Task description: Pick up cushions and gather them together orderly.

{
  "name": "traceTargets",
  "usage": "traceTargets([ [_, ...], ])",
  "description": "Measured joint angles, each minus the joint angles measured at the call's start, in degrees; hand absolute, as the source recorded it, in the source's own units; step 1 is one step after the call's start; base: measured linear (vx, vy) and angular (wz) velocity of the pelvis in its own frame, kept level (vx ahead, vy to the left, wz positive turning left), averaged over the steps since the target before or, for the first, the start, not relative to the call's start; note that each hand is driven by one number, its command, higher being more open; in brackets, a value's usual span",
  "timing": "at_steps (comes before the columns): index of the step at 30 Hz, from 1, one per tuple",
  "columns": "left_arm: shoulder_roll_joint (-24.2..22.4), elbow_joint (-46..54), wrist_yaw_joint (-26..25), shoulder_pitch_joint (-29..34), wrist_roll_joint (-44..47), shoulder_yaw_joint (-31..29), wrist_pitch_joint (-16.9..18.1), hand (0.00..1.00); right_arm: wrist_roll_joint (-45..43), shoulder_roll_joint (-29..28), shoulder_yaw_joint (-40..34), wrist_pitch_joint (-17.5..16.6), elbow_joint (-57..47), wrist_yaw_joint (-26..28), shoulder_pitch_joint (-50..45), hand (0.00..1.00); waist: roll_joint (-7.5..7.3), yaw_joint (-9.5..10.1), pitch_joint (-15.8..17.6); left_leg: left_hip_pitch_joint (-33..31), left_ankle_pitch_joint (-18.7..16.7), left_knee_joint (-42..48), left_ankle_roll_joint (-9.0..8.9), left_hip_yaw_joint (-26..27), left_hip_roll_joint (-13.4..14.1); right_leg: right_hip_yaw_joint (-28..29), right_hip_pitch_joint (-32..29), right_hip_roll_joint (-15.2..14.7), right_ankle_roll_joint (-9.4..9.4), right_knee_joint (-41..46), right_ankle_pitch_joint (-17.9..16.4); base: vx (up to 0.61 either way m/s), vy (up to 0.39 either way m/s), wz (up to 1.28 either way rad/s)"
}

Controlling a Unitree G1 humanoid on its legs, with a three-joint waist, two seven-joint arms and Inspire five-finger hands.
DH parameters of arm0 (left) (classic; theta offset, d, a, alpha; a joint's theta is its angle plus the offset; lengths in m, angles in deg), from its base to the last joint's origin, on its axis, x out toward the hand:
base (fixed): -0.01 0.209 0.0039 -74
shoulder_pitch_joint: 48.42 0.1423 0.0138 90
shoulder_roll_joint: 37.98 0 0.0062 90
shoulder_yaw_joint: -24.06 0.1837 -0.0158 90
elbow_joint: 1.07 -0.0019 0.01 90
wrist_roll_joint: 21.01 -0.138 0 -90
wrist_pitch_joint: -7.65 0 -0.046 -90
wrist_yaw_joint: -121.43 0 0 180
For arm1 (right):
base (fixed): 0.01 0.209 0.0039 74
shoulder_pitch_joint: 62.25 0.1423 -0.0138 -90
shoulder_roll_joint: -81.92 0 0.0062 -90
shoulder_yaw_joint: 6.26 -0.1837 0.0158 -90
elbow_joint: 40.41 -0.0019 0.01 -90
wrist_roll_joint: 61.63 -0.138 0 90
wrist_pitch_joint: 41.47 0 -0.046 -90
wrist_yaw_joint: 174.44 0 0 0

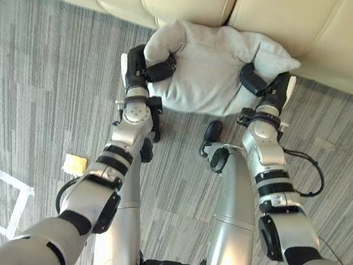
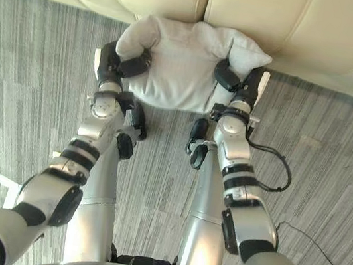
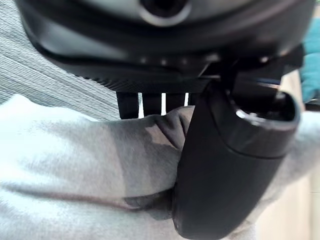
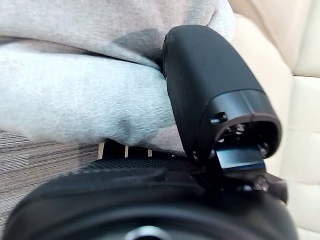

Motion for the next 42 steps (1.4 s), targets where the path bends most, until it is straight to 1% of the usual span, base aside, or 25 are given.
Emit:
traceTargets([
  [4, -0.6, 6.8, 0.0, 6.7, -0.2, 2.9, 1.0, 0.0, 1.6, -1.3, -0.1, -1.8, -10.0, -0.5, -9.9, 0.0, 0.08, 0.12, -0.5, 9.7, 0.7, -6.1, -0.54, 0.7, -0.7, 0.1, 9.1, 0.8, 0.29, -5.6, 0.8, 0.07, -0.008, -0.13],
  [7, -3.3, 13.5, 0.3, 15.7, -1.3, 5.0, 1.7, 0.0, 4.3, -1.7, 0.0, -2.7, -19.6, -0.3, -21.7, 0.0, 0.17, 0.44, -2.4, 19.1, 1.0, -10.9, -1.04, 1.6, -1.2, 0.3, 17.7, 1.3, 0.12, -9.7, 1.0, 0.18, -0.002, -0.14],
  [11, -4.3, 17.2, 1.1, 22.3, -1.7, 7.1, 1.7, 0.0, 6.7, -1.7, 0.0, -2.7, -25.5, 0.3, -30.3, 0.0, 0.18, 0.77, -3.9, 26.3, 1.0, -14.7, -1.26, 2.0, -1.6, 0.1, 24.4, 1.7, 0.55, -12.7, 0.7, 0.13, -0.007, -0.09],
  [12, -4.5, 18.0, 1.2, 25.4, -1.7, 8.1, 1.7, 0.0, 8.0, -1.7, 0.2, -2.9, -26.6, 0.9, -33.8, 0.0, 0.2, 0.81, -6.3, 28.3, 1.2, -16.5, -1.75, 2.2, -1.6, 0.1, 26.1, 2.0, 0.79, -14.2, 0.5, 0.09, -0.002, -0.07],
  [14, -4.6, 19.0, 1.8, 29.1, -1.7, 8.9, 1.7, 0.0, 9.3, -1.6, 0.7, -3.0, -27.6, 1.5, -37.5, 0.0, 0.19, 0.9, -8.2, 31.6, 1.4, -18.9, -2.16, 2.7, -1.7, 0.1, 28.9, 2.3, 1.16, -15.8, 0.3, 0.13, -0.009, -0.1],
  [17, -4.5, 21.3, 3.2, 36.9, -1.7, 9.4, 1.7, 0.0, 12.4, -1.6, 2.2, -3.1, -30.5, 3.2, -45.5, 0.0, 0.59, 1.01, -13.3, 36.7, 1.6, -22.7, -2.74, 3.7, -1.6, 0.6, 32.9, 3.1, 1.1, -18.2, -0.1, 0.14, -0.039, -0.13],
  [18, -4.5, 21.4, 3.2, 37.0, -1.7, 9.4, 1.8, 0.0, 12.4, -1.6, 2.2, -3.1, -30.5, 3.3, -45.6, 0.0, 0.58, 1.02, -13.3, 36.7, 1.6, -22.7, -2.75, 3.7, -1.6, 0.6, 32.9, 3.1, 1.1, -18.2, -0.2, 0.13, -0.052, -0.14],
  [20, -4.5, 23.2, 3.6, 41.1, -1.8, 10.1, 1.8, 0.0, 12.7, -1.8, 2.3, -3.1, -32.5, 4.9, -49.6, 0.0, 1.05, 1.29, -14.2, 40.7, 0.5, -22.1, -3.72, 4.4, -0.8, 1.3, 36.6, 3.9, 0.95, -18.1, -1.6, 0.09, -0.062, -0.2],
  [21, -4.4, 23.5, 3.8, 41.8, -1.9, 10.2, 1.9, 0.0, 12.8, -1.8, 2.3, -3.1, -32.8, 5.0, -50.3, 0.0, 1.09, 1.37, -14.2, 41.2, 0.2, -21.1, -3.74, 4.3, -0.5, 1.4, 37.4, 4.1, 0.73, -18.1, -2.1, 0.06, -0.097, -0.18],
  [22, -4.4, 23.9, 4.3, 43.3, -2.1, 10.2, 1.9, 0.0, 12.9, -1.8, 2.5, -3.1, -33.8, 5.3, -52.1, 0.0, 1.08, 1.79, -14.2, 40.4, -0.1, -14.7, -3.48, 2.9, 0.7, 1.5, 39.6, 4.6, -0.35, -18.0, -3.3, 0.05, -0.089, -0.17],
  [23, -4.4, 24.1, 4.5, 44.0, -2.1, 10.3, 1.9, 0.0, 13.0, -1.8, 2.7, -3.1, -34.2, 5.4, -52.8, 0.0, 1.08, 2.08, -14.2, 40.1, -0.1, -11.8, -3.43, 2.3, 1.2, 1.7, 40.8, 4.9, -0.66, -18.0, -3.7, 0.07, -0.124, -0.2],
  [24, -4.4, 24.6, 4.8, 45.9, -2.2, 10.5, 1.9, 0.0, 13.5, -1.6, 3.2, -3.1, -35.3, 5.4, -54.8, 0.0, 1.48, 2.32, -15.1, 38.8, 0.1, -5.3, -3.09, -0.2, 2.2, 1.6, 43.1, 5.6, -1.31, -18.0, -4.7, 0.06, -0.084, -0.14],
  [25, -4.5, 24.7, 4.9, 46.4, -2.2, 10.6, 1.9, 0.0, 13.5, -1.6, 3.2, -3.1, -35.6, 5.4, -55.4, 0.0, 1.53, 2.33, -15.6, 38.4, 0.2, -4.0, -2.92, -0.6, 2.4, 1.5, 43.4, 5.8, -1.46, -18.0, -4.9, 0.12, -0.083, -0.06],
  [26, -4.5, 25.5, 5.4, 48.1, -2.2, 10.6, 1.9, 0.0, 13.5, -1.5, 3.7, -3.1, -36.4, 5.4, -56.4, 0.0, 1.42, 2.32, -17.3, 36.1, 1.1, 0.8, -1.7, -2.0, 3.0, 1.7, 44.7, 6.1, -2.3, -18.0, -5.7, 0.17, -0.042, -0.03],
  [27, -4.6, 25.7, 5.5, 48.5, -2.2, 10.8, 1.9, 0.0, 13.5, -1.4, 3.7, -3.1, -36.8, 5.3, -56.4, 0.0, 0.95, 2.47, -18.2, 34.1, -0.7, 3.8, -1.9, -2.7, 2.5, 2.0, 45.3, 6.1, -2.78, -18.4, -5.9, 0.19, -0.027, -0.05],
  [29, -4.6, 25.7, 5.5, 48.6, -2.2, 10.9, 1.9, 0.0, 14.1, -1.4, 3.7, -3.1, -37.1, 5.3, -56.1, 0.0, 0.99, 2.65, -19.5, 32.8, -4.1, 2.0, -1.23, -3.0, 0.5, 2.4, 46.6, 6.2, -2.96, -20.5, -5.6, 0.2, 0.006, -0.04],
  [30, -4.5, 25.6, 5.5, 48.7, -2.3, 11.0, 1.9, 0.0, 14.7, -1.4, 3.7, -3.0, -37.2, 5.2, -55.9, 0.0, 0.75, 2.67, -20.3, 33.2, -5.3, -4.7, -1.61, -3.2, -1.7, 2.4, 48.6, 6.2, -2.44, -23.6, -4.8, 0.21, 0.023, -0.01],
  [32, -4.5, 25.6, 5.5, 48.8, -2.5, 11.0, 1.9, 0.0, 14.9, -1.3, 3.9, -2.9, -37.1, 5.1, -55.6, 0.0, 0.45, 2.99, -21.1, 33.5, -5.0, -13.8, -2.0, -3.5, -3.8, 2.8, 50.7, 6.2, -1.42, -27.0, -3.8, 0.3, 0.07, -0.12],
  [33, -4.3, 25.6, 5.5, 48.9, -2.6, 11.0, 1.8, 0.0, 15.1, -1.1, 4.1, -2.8, -37.0, 5.0, -55.0, 0.0, 0.48, 3.25, -21.2, 33.8, -4.1, -19.3, -2.97, -4.7, -5.1, 3.5, 52.6, 6.5, -0.8, -29.1, -3.5, 0.31, 0.098, -0.33],
  [35, -3.9, 25.6, 5.5, 49.0, -2.7, 11.1, 1.8, 0.0, 15.1, -1.1, 4.1, -2.8, -36.5, 4.9, -54.4, 0.0, 0.98, 4.25, -21.8, 34.4, -1.9, -24.3, -3.74, -5.7, -5.2, 5.2, 54.3, 7.3, -0.18, -30.8, -3.3, 0.35, 0.166, -0.64],
  [36, -3.2, 25.6, 5.5, 49.2, -2.7, 11.2, 1.8, 0.0, 15.1, -1.1, 4.3, -2.7, -36.1, 4.9, -54.1, 0.0, 1.29, 5.31, -22.7, 35.6, 3.5, -26.5, -3.03, -7.0, -5.3, 7.5, 55.7, 8.1, 1.22, -31.7, -3.9, 0.42, 0.222, -0.88],
  [37, -2.7, 25.5, 5.5, 49.6, -2.7, 11.2, 1.8, 0.0, 15.4, -1.2, 4.7, -2.5, -35.6, 5.0, -54.1, 0.0, 1.21, 5.38, -23.6, 36.1, 7.3, -26.2, -1.57, -7.2, -5.5, 8.6, 56.2, 8.1, 2.17, -31.7, -4.4, 0.52, 0.274, -0.79],
  [39, -1.8, 25.0, 5.5, 50.4, -2.8, 11.2, 1.6, 0.0, 15.7, -2.3, 5.0, -2.3, -33.7, 5.0, -54.3, 0.0, -2.33, 4.58, -25.9, 37.3, 3.6, -23.7, 0.47, -4.1, -8.2, 10.4, 56.5, 4.0, 5.08, -29.9, -5.5, 0.5, 0.239, -0.44],
  [40, -1.8, 24.2, 5.5, 50.3, -2.8, 11.2, 1.6, 0.0, 15.8, -2.4, 5.0, -2.2, -32.7, 5.2, -54.1, 0.0, -2.93, 4.41, -26.2, 38.4, 2.6, -23.6, 1.09, -2.9, -9.0, 10.6, 56.0, 2.8, 6.44, -27.3, -5.8, 0.36, 0.174, -0.42],
  [42, -1.2, 21.9, 5.5, 50.4, -2.8, 11.2, 1.6, 0.0, 17.4, -2.3, 5.1, -2.2, -29.0, 5.9, -52.1, 0.0, -2.99, 4.06, -26.2, 43.0, 0.8, -24.7, 2.42, -0.8, -10.3, 10.2, 52.3, 0.2, 11.36, -15.2, -4.4, 0.31, 0.197, -0.51],
])
